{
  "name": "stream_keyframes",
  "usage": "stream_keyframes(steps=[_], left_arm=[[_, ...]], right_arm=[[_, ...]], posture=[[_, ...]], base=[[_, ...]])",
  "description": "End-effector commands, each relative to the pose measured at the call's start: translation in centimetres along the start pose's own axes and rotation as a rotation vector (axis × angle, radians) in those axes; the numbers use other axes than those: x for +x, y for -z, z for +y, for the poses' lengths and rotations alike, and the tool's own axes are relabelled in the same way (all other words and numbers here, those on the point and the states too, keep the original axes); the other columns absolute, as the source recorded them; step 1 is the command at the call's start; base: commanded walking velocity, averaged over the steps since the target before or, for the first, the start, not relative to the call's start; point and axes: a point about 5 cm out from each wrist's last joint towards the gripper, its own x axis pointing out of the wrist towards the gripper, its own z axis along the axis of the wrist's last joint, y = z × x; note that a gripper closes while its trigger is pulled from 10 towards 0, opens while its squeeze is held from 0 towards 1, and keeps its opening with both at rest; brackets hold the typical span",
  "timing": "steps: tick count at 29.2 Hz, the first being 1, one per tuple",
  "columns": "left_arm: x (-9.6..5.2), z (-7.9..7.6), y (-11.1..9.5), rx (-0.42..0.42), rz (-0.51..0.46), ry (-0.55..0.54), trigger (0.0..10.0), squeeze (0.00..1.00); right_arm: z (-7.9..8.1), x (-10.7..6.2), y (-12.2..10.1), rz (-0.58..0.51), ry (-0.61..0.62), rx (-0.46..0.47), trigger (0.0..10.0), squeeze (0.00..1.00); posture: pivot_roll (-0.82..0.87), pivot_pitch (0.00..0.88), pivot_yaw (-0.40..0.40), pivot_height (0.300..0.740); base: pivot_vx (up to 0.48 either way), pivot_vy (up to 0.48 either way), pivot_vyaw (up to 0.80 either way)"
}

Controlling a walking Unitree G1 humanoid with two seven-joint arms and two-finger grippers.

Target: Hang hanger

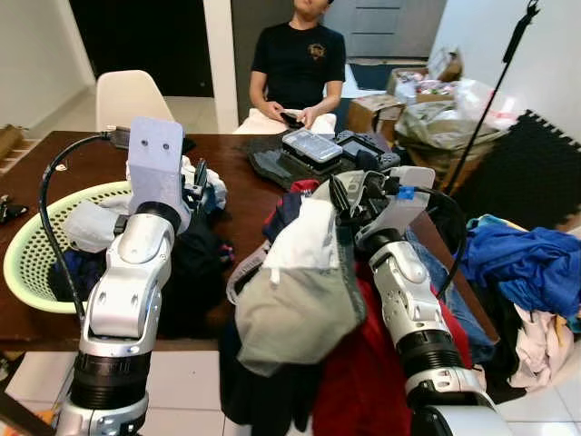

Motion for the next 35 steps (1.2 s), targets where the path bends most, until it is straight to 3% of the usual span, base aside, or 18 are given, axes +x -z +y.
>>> stream_keyframes(steps=[1, 14, 23, 31, 32, 34, 35], left_arm=[[0.0, 0.5, 0.0, 0.005, 0.010, -0.019, 10.0, 0.00], [0.2, 1.3, 0.2, 0.003, 0.025, -0.056, 10.0, 0.00], [0.4, 2.3, 0.8, 0.013, 0.065, -0.089, 10.0, 0.00], [0.8, 4.6, 0.7, 0.036, 0.064, -0.124, 10.0, 0.00], [1.1, 4.7, 1.1, 0.005, 0.077, -0.055, 10.0, 0.17], [1.1, 4.7, 1.1, 0.005, 0.077, -0.055, 10.0, 0.17], [1.2, 4.6, 1.2, -0.013, 0.083, -0.020, 10.0, 0.50]], right_arm=[[0.5, -0.1, 0.5, 0.021, -0.005, 0.022, 10.0, 0.00], [0.5, -0.2, 0.6, 0.023, 0.000, 0.025, 10.0, 0.00], [0.5, -0.1, 0.1, 0.003, 0.000, 0.036, 10.0, 0.00], [2.2, 0.1, -2.1, -0.145, -0.126, 0.168, 10.0, 0.00], [2.2, 0.2, -3.0, -0.206, -0.124, 0.191, 10.0, 0.00], [2.2, 0.2, -3.0, -0.206, -0.124, 0.191, 10.0, 0.00], [2.1, 0.2, -3.2, -0.221, -0.111, 0.193, 10.0, 0.00]], posture=[[0.11, 0.000, -0.039, 0.740], [0.11, 0.000, -0.035, 0.740], [0.11, 0.000, -0.033, 0.740], [0.11, 0.000, -0.032, 0.740], [0.12, 0.000, -0.037, 0.740], [0.12, 0.000, -0.037, 0.740], [0.12, 0.000, -0.037, 0.740]], base=[[0.000, 0.000, 0.00], [0.000, -0.394, 0.00], [0.000, 0.000, 0.00], [0.000, 0.000, 0.00], [0.000, 0.000, 0.00], [0.000, 0.000, 0.00], [0.000, 0.000, 0.00]])
